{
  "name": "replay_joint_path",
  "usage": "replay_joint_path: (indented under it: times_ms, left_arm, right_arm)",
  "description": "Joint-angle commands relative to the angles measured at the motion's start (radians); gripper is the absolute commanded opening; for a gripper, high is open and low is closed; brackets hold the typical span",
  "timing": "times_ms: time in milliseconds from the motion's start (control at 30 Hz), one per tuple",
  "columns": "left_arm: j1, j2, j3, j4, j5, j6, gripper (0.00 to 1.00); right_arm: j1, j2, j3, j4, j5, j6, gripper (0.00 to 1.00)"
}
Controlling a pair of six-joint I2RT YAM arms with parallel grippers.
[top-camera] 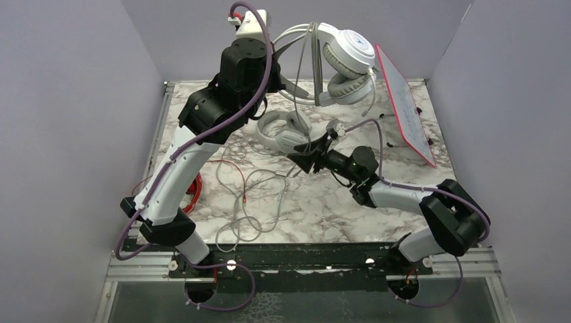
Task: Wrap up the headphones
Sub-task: Wrap the headphones cable around the headphones.
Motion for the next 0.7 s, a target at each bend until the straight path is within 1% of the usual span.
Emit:
replay_joint_path:
  times_ms: [0, 33, 67, 100, 167, 267, 367, 433, 467, 533, 567, 633, 667]
  left_arm:
    - [-0.001, -0.061, 0.044, 0.095, 0.030, -0.047, 0.00]
    - [-0.001, -0.063, 0.046, 0.095, 0.029, -0.047, 0.00]
    - [-0.001, -0.065, 0.047, 0.095, 0.025, -0.043, 0.00]
    - [-0.002, -0.065, 0.048, 0.094, 0.021, -0.037, 0.00]
    - [-0.001, -0.067, 0.045, 0.093, 0.011, -0.029, 0.00]
    - [-0.002, -0.073, 0.045, 0.091, 0.007, -0.022, 0.00]
    - [-0.001, -0.079, 0.059, 0.082, 0.020, -0.015, 0.00]
    - [-0.001, -0.080, 0.068, 0.067, -0.011, -0.001, 0.00]
    - [0.001, -0.081, 0.071, 0.060, -0.031, 0.005, 0.00]
    - [0.001, -0.086, 0.069, 0.058, -0.054, 0.014, 0.00]
    - [0.001, -0.087, 0.069, 0.059, -0.056, 0.015, 0.00]
    - [0.001, -0.085, 0.075, 0.059, -0.030, 0.010, 0.00]
    - [0.001, -0.085, 0.074, 0.059, 0.000, 0.005, 0.00]
  right_arm:
    - [0.001, 0.038, 0.053, 0.175, -0.051, 0.057, 0.31]
    - [0.000, 0.041, 0.057, 0.174, -0.054, 0.065, 0.16]
    - [0.001, 0.039, 0.051, 0.174, -0.049, 0.079, 0.04]
    - [0.001, 0.035, 0.038, 0.188, -0.048, 0.097, 0.01]
    - [0.000, 0.013, 0.002, 0.190, -0.019, 0.109, 0.01]
    - [-0.012, -0.045, -0.039, 0.093, 0.022, 0.098, 0.01]
    - [-0.061, -0.107, -0.109, 0.022, -0.030, 0.062, 0.01]
    - [-0.095, -0.168, -0.166, -0.013, -0.136, 0.058, 0.01]
    - [-0.099, -0.207, -0.192, -0.061, -0.152, 0.048, 0.01]
    - [-0.110, -0.285, -0.254, -0.134, -0.133, 0.051, 0.01]
    - [-0.124, -0.319, -0.291, -0.138, -0.125, 0.065, 0.01]
    - [-0.143, -0.362, -0.332, -0.137, -0.104, 0.090, 0.01]
    - [-0.148, -0.360, -0.317, -0.155, -0.103, 0.087, 0.01]
